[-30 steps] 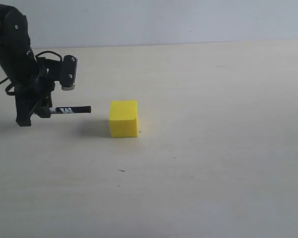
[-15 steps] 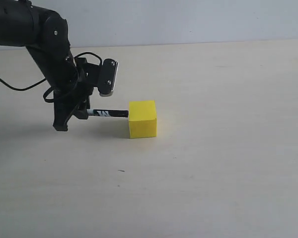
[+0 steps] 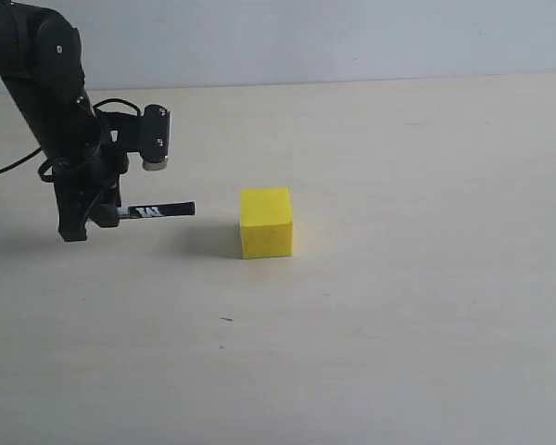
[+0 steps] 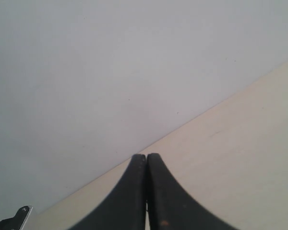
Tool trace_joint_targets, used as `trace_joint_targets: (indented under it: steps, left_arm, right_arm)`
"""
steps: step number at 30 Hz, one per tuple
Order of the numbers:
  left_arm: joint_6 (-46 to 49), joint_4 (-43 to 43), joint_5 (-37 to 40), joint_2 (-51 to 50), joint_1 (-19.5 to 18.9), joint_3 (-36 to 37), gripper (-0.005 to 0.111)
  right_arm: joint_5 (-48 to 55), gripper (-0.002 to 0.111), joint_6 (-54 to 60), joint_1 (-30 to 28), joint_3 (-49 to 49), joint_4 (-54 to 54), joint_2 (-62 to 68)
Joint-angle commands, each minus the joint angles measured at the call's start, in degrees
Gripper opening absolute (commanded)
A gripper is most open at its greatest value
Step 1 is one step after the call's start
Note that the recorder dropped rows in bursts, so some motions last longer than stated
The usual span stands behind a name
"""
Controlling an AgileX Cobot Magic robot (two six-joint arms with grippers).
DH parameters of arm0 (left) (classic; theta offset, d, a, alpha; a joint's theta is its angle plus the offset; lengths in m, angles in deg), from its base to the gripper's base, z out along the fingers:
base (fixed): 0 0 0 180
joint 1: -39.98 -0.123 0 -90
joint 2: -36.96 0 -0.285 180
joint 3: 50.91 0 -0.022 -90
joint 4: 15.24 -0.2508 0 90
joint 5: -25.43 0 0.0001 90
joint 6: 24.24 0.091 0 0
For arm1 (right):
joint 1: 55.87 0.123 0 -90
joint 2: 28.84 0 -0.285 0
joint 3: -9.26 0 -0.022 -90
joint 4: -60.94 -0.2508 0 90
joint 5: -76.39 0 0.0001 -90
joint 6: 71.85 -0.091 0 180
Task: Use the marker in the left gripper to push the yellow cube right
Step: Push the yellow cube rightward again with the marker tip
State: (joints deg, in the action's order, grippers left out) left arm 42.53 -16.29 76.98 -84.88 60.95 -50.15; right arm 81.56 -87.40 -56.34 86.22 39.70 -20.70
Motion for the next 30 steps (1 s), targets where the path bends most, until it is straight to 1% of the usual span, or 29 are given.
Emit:
trace_joint_targets:
  steps: [1, 4, 9, 14, 18, 20, 24, 26, 30]
  left_arm:
    - [0.5, 0.3, -0.3, 0.1, 2.4, -0.4, 0.0]
    - [0.5, 0.3, -1.5, -0.3, 4.8, -0.5, 0.0]
    - [0.2, 0.3, -1.2, -3.0, 10.0, -3.3, 0.0]
    - [0.2, 0.6, -1.4, -3.8, 12.9, -6.2, 0.0]
    - [0.0, 0.2, 0.7, -3.8, 12.4, -6.6, 0.0]
    - [-1.4, 0.0, 2.2, -3.8, 11.2, -6.6, 0.0]
    - [-7.3, 0.0, 4.5, -3.8, 8.2, -6.6, 0.0]
    - [-8.4, 0.0, 5.8, -4.0, 7.5, -6.6, 0.0]
    - [-9.1, 0.0, 6.1, -4.4, 8.0, -6.6, 0.0]
  right_arm:
    - [-0.2, 0.0, 0.5, -0.3, 0.3, 0.3, -0.4]
    - [-0.2, 0.0, 0.5, -0.3, 0.3, 0.3, -0.4]
    - [-0.2, 0.0, 0.5, -0.3, 0.3, 0.3, -0.4]
    - [-0.2, 0.0, 0.5, -0.3, 0.3, 0.3, -0.4]
    - [-0.2, 0.0, 0.5, -0.3, 0.3, 0.3, -0.4]
    - [-0.2, 0.0, 0.5, -0.3, 0.3, 0.3, -0.4]
    - [-0.2, 0.0, 0.5, -0.3, 0.3, 0.3, -0.4]
    - [-0.2, 0.0, 0.5, -0.3, 0.3, 0.3, -0.4]
    - [-0.2, 0.0, 0.5, -0.3, 0.3, 0.3, -0.4]
